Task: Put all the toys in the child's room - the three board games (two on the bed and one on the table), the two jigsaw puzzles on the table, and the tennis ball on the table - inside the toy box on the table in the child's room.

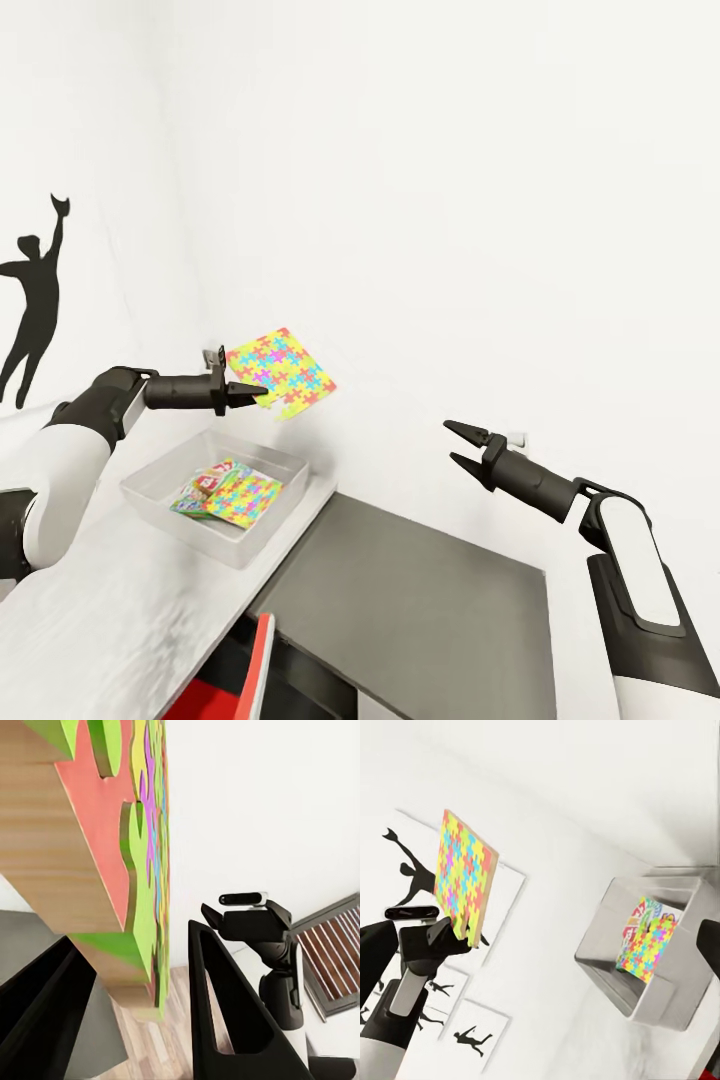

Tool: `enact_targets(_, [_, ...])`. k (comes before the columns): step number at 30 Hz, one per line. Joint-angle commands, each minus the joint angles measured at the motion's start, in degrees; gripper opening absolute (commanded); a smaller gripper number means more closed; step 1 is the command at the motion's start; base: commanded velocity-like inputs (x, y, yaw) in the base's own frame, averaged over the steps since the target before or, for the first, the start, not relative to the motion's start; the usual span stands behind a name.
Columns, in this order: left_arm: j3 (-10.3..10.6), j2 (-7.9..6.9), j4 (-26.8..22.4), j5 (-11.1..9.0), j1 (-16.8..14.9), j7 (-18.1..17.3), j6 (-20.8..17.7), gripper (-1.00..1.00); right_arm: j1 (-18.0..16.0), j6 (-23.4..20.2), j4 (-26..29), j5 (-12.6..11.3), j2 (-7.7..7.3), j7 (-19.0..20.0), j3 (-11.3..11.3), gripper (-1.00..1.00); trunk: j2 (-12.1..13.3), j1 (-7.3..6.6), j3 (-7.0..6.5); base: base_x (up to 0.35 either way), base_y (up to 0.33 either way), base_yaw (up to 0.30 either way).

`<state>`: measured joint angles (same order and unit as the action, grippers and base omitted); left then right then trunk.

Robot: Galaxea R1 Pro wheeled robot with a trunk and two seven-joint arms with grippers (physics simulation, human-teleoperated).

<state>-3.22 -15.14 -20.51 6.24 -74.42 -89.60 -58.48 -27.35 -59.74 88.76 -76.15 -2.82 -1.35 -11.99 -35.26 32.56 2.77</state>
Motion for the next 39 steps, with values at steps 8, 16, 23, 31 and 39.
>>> enact_targets(8, [-0.3,0.02,-0.1,0.5,0.0,-0.4,-0.6,-1.00,-0.1,-0.3,0.0,-0.1,0.01,-0.1,-0.1,1.00,-0.1,0.04,-0.10,0.099,0.137,-0.067])
enact_targets(16, [-0.3,0.02,0.0,0.5,0.0,-0.4,-0.6,-1.00,-0.1,-0.3,-0.1,-0.1,0.01,-0.2,-0.1,1.00,-0.1,0.04,-0.11,0.192,0.070,-0.001])
enact_targets(23, [-0.3,0.02,0.0,0.5,0.0,-0.4,-0.6,-1.00,0.5,-0.3,-0.4,0.1,0.01,-0.2,-0.1,1.00,-0.1,0.04,-0.11,0.042,0.003,0.000])
enact_targets(31, [-0.3,0.01,0.0,0.5,0.0,-0.4,-0.6,-1.00,0.6,-0.3,-0.6,-0.1,0.01,-0.2,-0.5,1.00,-0.1,0.04,-0.11,0.001,0.000,0.000])
enact_targets(39, [-0.3,-0.06,0.4,0.7,0.1,-0.4,-0.7,-1.00,0.6,-0.3,-0.3,-0.1,0.01,-0.4,-0.5,1.00,-0.1,0.04,-0.03,0.000,0.000,0.000])
